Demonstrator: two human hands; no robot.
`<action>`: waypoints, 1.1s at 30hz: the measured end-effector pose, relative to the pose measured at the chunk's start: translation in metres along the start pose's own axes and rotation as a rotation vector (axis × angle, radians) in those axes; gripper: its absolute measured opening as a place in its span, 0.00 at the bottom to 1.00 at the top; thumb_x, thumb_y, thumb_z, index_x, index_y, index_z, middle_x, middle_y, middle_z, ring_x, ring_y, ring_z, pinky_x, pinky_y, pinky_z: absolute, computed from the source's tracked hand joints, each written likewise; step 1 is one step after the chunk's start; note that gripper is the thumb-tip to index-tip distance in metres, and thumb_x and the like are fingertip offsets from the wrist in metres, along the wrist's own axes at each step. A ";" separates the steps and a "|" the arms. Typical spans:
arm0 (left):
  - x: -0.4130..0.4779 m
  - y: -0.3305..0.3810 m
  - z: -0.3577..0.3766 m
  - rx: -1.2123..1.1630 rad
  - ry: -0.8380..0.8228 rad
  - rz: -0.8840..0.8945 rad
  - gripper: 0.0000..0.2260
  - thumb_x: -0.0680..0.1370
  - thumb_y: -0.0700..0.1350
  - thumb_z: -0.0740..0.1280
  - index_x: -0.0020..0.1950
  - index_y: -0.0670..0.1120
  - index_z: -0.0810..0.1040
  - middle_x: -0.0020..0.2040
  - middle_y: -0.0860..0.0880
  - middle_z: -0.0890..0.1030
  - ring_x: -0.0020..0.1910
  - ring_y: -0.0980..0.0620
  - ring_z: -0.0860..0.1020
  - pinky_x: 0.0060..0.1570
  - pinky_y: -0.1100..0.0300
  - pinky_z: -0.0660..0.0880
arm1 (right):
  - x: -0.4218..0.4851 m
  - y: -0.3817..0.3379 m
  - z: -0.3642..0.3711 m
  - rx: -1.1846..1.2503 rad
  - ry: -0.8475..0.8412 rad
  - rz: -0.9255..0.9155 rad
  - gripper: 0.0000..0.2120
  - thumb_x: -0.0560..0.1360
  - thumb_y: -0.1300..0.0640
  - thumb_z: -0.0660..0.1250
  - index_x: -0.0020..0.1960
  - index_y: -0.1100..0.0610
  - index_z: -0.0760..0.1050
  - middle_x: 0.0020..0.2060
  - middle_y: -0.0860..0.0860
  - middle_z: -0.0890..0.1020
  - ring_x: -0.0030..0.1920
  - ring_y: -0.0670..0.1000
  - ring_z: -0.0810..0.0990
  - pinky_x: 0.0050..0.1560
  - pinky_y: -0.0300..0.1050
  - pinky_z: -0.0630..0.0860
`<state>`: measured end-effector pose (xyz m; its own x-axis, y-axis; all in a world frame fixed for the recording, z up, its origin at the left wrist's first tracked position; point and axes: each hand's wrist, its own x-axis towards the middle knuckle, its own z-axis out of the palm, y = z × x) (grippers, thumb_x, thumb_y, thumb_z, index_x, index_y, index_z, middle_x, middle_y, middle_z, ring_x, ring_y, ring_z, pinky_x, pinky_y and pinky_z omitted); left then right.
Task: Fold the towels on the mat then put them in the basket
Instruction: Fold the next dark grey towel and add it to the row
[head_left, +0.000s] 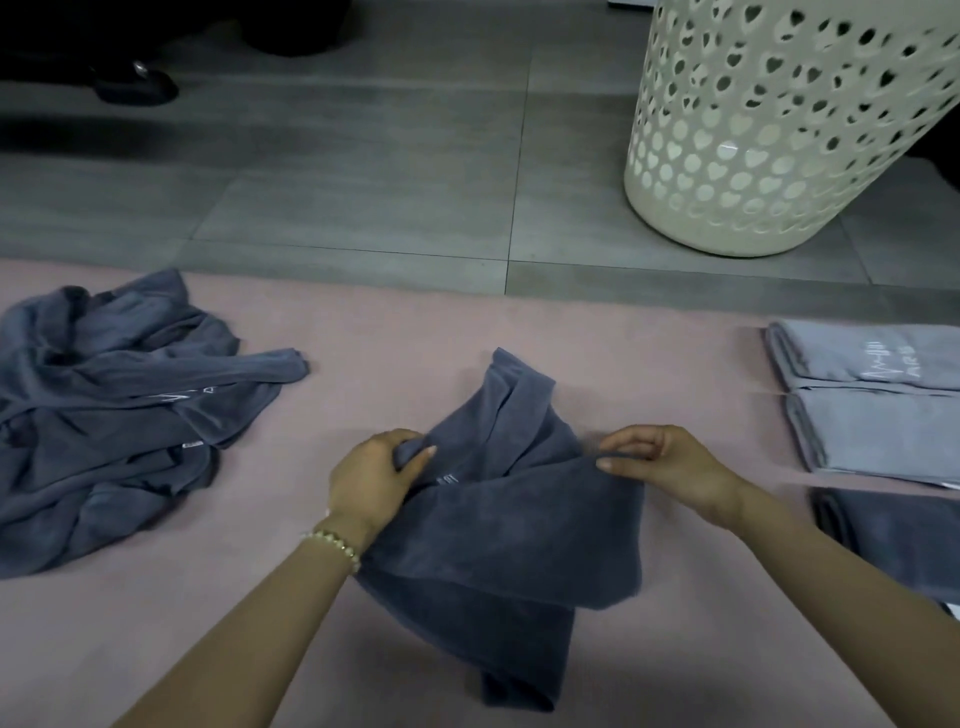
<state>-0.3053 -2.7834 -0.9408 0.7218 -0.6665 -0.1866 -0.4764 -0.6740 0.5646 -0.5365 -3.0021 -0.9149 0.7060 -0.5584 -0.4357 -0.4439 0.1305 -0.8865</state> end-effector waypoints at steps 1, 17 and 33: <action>0.006 0.005 0.007 -0.075 -0.004 -0.004 0.08 0.76 0.55 0.67 0.51 0.54 0.81 0.47 0.54 0.83 0.48 0.50 0.80 0.49 0.59 0.75 | 0.002 -0.002 0.005 0.086 0.027 0.009 0.07 0.69 0.67 0.73 0.43 0.57 0.81 0.34 0.45 0.84 0.37 0.40 0.81 0.39 0.27 0.74; 0.078 0.057 0.090 -0.542 -0.031 -0.202 0.12 0.72 0.51 0.73 0.49 0.47 0.76 0.47 0.47 0.81 0.48 0.49 0.79 0.54 0.59 0.76 | 0.008 0.013 0.056 0.431 0.101 0.126 0.08 0.76 0.59 0.66 0.44 0.63 0.81 0.36 0.52 0.84 0.35 0.46 0.81 0.35 0.36 0.78; 0.057 0.026 0.096 -0.491 -0.025 -0.139 0.12 0.68 0.57 0.75 0.46 0.52 0.82 0.51 0.51 0.82 0.51 0.55 0.79 0.58 0.60 0.75 | -0.003 0.013 0.058 0.463 0.097 0.168 0.10 0.75 0.56 0.67 0.48 0.63 0.81 0.43 0.55 0.85 0.43 0.49 0.83 0.40 0.37 0.79</action>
<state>-0.3245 -2.8694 -1.0143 0.7467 -0.5925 -0.3023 -0.0805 -0.5317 0.8431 -0.5129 -2.9515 -0.9344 0.5815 -0.5690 -0.5815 -0.2403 0.5628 -0.7909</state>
